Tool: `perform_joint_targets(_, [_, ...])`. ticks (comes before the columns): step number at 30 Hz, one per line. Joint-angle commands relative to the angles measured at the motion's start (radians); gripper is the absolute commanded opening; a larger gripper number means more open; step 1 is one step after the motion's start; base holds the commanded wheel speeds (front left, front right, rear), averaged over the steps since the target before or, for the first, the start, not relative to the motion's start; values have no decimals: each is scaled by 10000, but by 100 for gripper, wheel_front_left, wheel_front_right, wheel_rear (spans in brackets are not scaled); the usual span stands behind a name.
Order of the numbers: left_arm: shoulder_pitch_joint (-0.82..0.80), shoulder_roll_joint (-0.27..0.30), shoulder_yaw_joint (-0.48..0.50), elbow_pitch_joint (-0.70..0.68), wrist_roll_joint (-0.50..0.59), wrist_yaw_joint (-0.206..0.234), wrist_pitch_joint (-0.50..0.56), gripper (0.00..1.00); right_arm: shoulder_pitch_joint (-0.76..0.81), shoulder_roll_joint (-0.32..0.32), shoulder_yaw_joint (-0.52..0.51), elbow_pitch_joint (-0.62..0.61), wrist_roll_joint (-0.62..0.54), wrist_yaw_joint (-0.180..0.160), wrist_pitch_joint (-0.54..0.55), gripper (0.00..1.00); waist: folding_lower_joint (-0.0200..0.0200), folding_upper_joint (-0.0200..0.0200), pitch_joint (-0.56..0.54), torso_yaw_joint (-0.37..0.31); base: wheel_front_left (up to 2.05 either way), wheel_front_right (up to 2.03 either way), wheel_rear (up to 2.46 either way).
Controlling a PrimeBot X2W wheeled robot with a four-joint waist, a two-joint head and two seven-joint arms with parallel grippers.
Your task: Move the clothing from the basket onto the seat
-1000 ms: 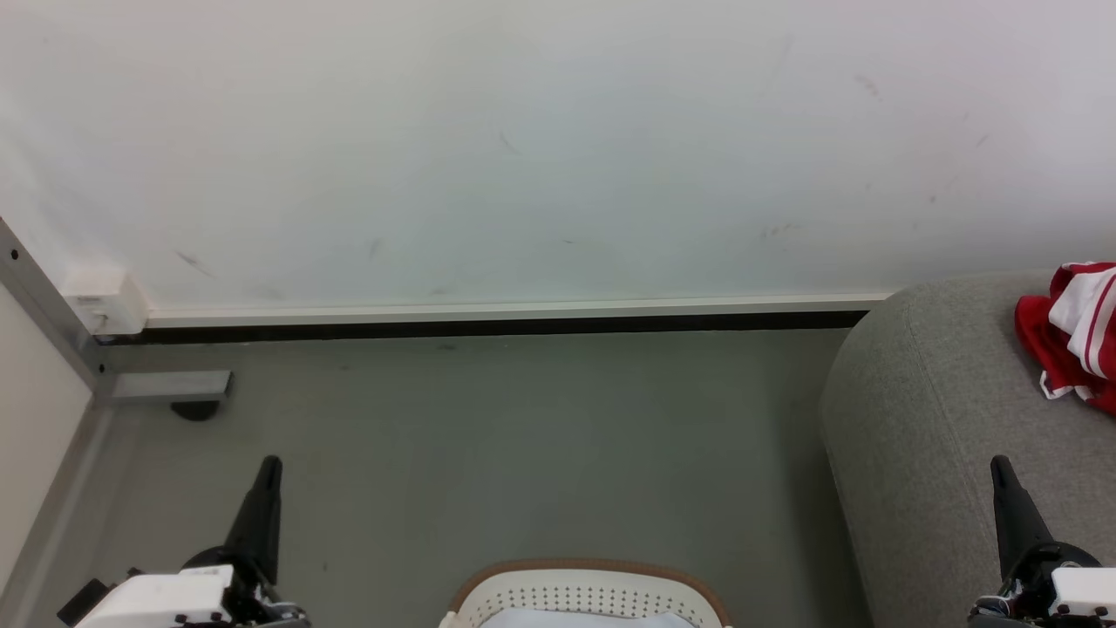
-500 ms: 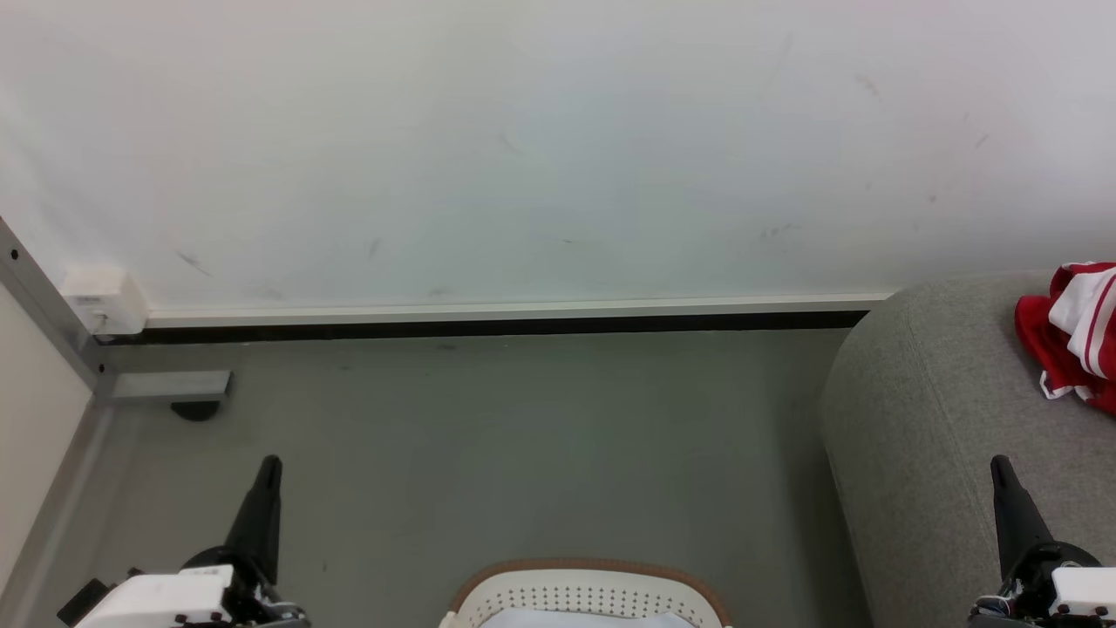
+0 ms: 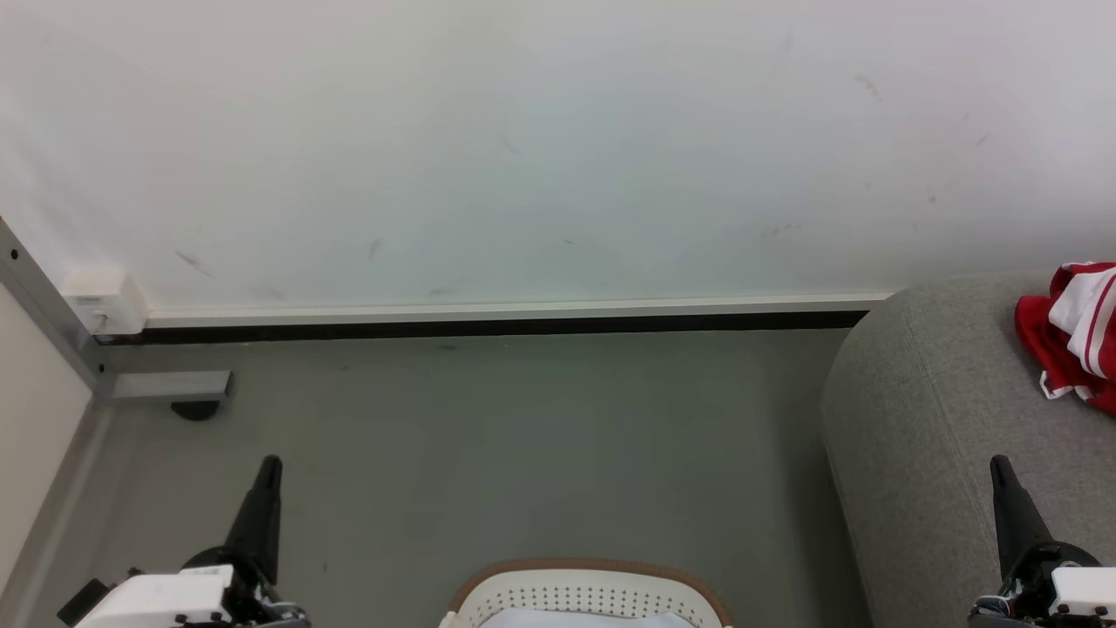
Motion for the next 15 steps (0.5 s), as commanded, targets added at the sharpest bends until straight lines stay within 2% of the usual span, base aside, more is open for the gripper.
perform_joint_targets(1, [-88,19,26,-26,-120,-12,43,0,-101,-64,16,-25,53,-21,-29,0,0,0,0,0,0,0,0])
perform_joint_targets(15, [-88,19,26,-26,-120,-12,44,0,-95,-97,57,-30,90,-21,-56,0,0,0,0,0,0,0,0])
